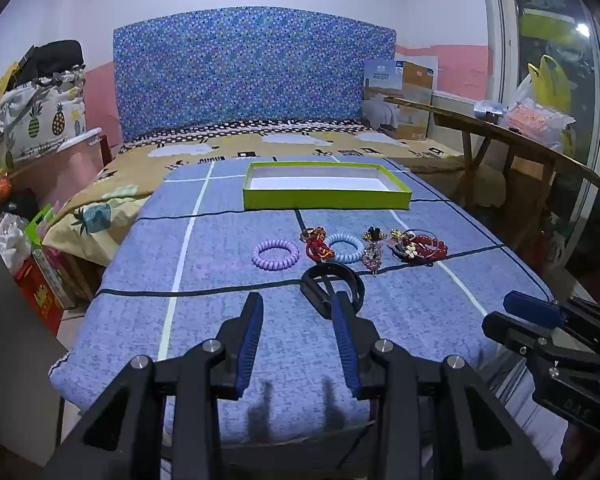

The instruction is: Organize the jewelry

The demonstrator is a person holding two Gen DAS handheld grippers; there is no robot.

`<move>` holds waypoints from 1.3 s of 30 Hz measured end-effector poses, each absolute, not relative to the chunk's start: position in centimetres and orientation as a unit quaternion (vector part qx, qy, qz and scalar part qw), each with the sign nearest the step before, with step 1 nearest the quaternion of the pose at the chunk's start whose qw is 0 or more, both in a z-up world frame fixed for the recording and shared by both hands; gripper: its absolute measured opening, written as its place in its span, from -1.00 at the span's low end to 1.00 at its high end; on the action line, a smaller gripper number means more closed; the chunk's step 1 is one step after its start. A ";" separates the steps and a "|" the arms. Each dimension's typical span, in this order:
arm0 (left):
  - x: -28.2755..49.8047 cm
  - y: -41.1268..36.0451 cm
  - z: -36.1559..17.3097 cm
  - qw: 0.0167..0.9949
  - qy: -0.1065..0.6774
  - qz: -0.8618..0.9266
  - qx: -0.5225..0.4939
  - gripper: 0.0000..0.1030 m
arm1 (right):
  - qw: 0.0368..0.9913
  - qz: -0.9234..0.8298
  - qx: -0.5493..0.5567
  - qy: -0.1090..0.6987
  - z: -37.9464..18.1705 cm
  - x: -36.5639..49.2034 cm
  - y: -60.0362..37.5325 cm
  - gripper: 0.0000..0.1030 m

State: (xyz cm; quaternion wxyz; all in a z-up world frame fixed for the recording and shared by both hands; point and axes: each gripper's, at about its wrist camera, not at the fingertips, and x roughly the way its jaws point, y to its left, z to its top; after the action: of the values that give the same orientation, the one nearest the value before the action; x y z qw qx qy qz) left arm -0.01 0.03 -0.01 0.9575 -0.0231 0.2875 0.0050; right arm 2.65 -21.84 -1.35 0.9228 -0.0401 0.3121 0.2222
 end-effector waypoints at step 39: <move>0.3 0.6 0.2 0.955 0.294 -0.016 -0.039 -0.28 | 0.924 0.219 -0.039 0.312 -1.0 2.9 -22.0 -0.23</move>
State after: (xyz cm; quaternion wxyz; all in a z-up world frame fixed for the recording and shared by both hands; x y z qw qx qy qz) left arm 0.33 0.58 0.18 0.9549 -0.0390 0.2939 -0.0164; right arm 2.87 -22.03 -1.05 0.9235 -0.0393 0.3121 0.2195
